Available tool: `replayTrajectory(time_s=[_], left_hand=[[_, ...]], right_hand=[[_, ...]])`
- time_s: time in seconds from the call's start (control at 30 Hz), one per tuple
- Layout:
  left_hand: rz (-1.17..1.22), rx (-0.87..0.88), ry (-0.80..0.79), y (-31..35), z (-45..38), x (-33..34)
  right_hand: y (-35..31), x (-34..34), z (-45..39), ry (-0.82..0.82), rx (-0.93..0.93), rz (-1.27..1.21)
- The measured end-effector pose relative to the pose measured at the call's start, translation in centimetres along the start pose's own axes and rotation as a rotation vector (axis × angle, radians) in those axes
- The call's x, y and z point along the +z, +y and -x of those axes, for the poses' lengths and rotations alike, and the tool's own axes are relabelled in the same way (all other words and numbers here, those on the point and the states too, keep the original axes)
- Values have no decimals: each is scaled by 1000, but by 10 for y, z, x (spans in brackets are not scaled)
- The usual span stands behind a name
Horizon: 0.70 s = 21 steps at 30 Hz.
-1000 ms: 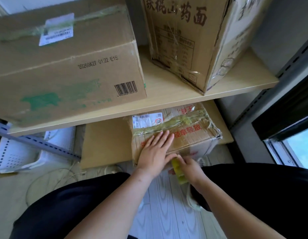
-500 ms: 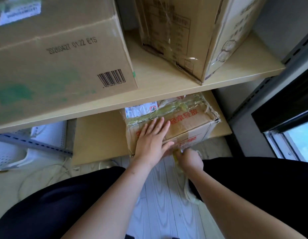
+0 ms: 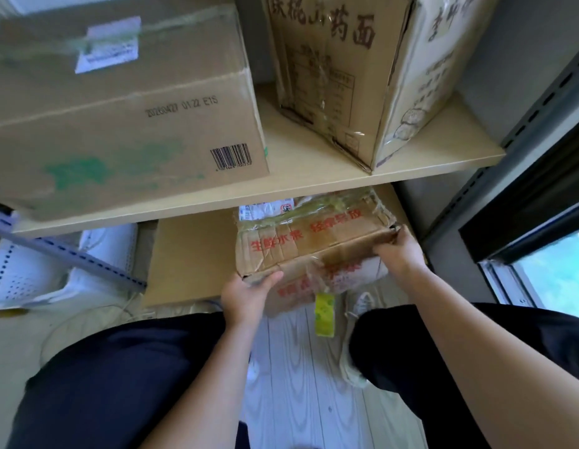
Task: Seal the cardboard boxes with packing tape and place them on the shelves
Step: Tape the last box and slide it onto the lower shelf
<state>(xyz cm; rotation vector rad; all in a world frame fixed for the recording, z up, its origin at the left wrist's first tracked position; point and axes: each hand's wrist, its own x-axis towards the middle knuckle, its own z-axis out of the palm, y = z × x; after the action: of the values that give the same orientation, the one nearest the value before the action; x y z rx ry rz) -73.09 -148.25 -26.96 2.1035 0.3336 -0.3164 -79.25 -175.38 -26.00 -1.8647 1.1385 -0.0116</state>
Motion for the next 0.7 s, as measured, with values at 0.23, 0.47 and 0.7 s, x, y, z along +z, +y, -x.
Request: replayTrajectory(time_s=[0.23,0.47,0.7], left_hand=[[-101,71,255,39,-11,-29],[-389,218,28,12,-29,6],[-365,297,96,13,-16,23]], right_hand=[[-15,-13,20,92,-167,-76],[-22,32,-6,112,-165,196],[-48,56,-36,97,-128,333]])
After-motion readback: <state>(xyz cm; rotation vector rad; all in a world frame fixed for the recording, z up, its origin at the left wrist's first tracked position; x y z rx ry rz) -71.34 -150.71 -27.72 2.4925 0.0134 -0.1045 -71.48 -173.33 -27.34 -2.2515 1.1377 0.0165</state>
